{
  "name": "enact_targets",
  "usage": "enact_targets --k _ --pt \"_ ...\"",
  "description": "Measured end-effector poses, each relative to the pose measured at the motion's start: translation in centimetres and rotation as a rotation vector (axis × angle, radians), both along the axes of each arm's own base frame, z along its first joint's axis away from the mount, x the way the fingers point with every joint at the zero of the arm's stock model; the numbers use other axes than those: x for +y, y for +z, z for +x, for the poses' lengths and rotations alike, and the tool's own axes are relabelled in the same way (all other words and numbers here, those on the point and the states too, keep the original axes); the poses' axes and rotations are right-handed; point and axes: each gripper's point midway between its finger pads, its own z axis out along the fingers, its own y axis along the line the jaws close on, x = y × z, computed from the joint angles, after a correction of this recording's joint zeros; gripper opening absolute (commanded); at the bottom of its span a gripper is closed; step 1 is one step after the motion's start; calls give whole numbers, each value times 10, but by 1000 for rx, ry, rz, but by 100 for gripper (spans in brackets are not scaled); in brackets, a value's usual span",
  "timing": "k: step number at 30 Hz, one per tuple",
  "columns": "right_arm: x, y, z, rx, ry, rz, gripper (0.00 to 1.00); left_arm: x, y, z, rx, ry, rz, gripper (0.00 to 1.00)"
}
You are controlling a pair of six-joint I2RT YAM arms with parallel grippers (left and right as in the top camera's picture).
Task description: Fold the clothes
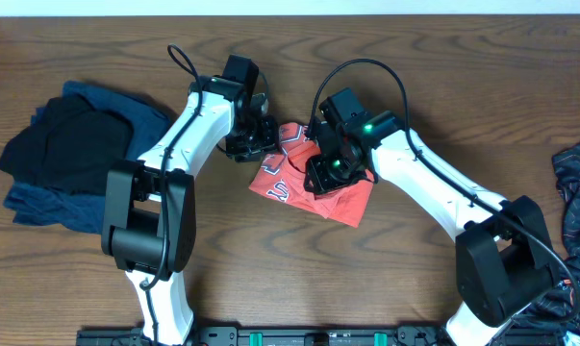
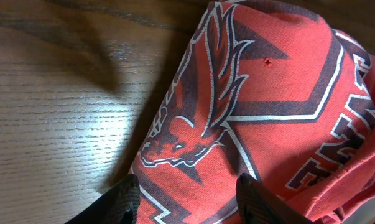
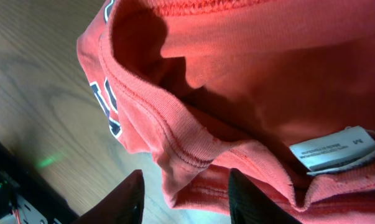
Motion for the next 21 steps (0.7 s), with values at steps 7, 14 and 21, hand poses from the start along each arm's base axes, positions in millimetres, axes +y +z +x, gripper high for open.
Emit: enact_targets --k 7,14,21 --pt "11 0 -3 -14 5 1 14 0 0 0 0 0 0 52" --pt "4 -4 -4 -6 -50 -56 1 0 0 0 2 0 1 52" --pt "-27 -14 -11 41 -171 -218 1 0 0 -1 4 -1 1 52"
